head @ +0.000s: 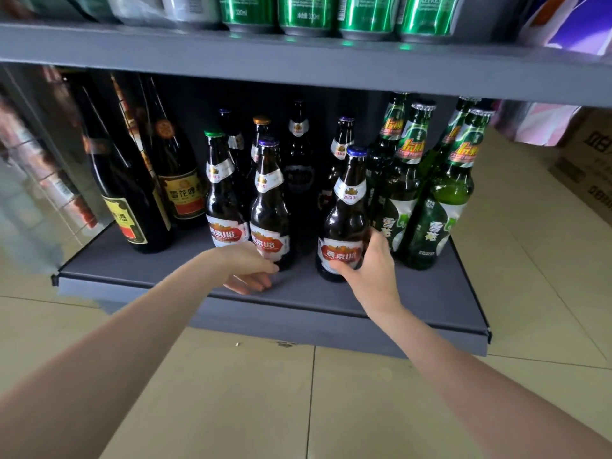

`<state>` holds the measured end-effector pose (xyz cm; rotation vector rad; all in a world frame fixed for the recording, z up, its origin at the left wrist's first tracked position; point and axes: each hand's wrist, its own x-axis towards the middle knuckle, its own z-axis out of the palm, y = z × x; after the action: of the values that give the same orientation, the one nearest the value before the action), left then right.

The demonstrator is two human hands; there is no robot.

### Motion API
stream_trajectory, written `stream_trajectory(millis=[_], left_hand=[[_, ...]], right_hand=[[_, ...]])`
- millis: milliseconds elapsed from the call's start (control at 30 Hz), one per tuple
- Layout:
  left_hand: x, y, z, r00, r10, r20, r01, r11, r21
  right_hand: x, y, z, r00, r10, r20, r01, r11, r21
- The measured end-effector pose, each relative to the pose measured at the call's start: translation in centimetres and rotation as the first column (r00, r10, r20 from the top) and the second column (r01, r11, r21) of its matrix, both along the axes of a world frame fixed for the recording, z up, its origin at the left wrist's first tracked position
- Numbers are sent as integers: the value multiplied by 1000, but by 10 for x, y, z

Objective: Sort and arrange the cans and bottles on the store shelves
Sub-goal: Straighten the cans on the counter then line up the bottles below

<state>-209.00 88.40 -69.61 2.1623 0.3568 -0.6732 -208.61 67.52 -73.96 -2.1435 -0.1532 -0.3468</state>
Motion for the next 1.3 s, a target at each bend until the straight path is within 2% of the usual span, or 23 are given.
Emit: stream_trajectory(millis=[67, 167, 300, 400, 633, 767, 867, 933, 1033, 1167, 1300], left_hand=[[-3, 15, 0, 981, 120, 155, -126, 992, 28], [-5, 9, -6, 905, 207, 371, -201, 978, -55], [-8, -14, -14, 836, 283, 470, -326, 945, 10], [-9, -17, -15, 798, 271, 539, -373, 923, 89], [-6, -30, -28, 748, 363, 556, -474, 878, 65], [-4, -41, -35, 708, 399, 583, -505, 863, 22], [-7, -45, -43, 681, 401, 612, -498, 867, -14], [-10, -47, -47, 668, 402, 626, -488, 872, -39], [-9, -48, -52, 642, 425, 638, -500, 863, -71], [-4, -47, -55, 634, 424, 646, -505, 860, -69], [-4, -33, -58, 654, 360, 665, -432, 900, -61]], right_hand=[[6, 13, 1, 1000, -30, -3, 30, 1000, 5], [16, 25, 4, 995, -100, -9, 100, 995, -16], [27, 34, 5, 986, -165, -17, 164, 986, -42], [28, 37, -1, 982, -190, -23, 189, 982, -16], [35, 36, -12, 978, -207, -35, 208, 978, 18], [37, 40, -11, 971, -221, -85, 226, 973, 51], [29, 35, -18, 967, -209, -146, 214, 977, 14], [19, 26, -27, 971, -176, -160, 167, 984, -68], [10, 14, -38, 990, -109, -88, 96, 985, -147], [-2, 19, -40, 1000, -20, -21, 18, 993, -115], [-5, 39, -30, 993, 115, -25, -115, 993, 4]])
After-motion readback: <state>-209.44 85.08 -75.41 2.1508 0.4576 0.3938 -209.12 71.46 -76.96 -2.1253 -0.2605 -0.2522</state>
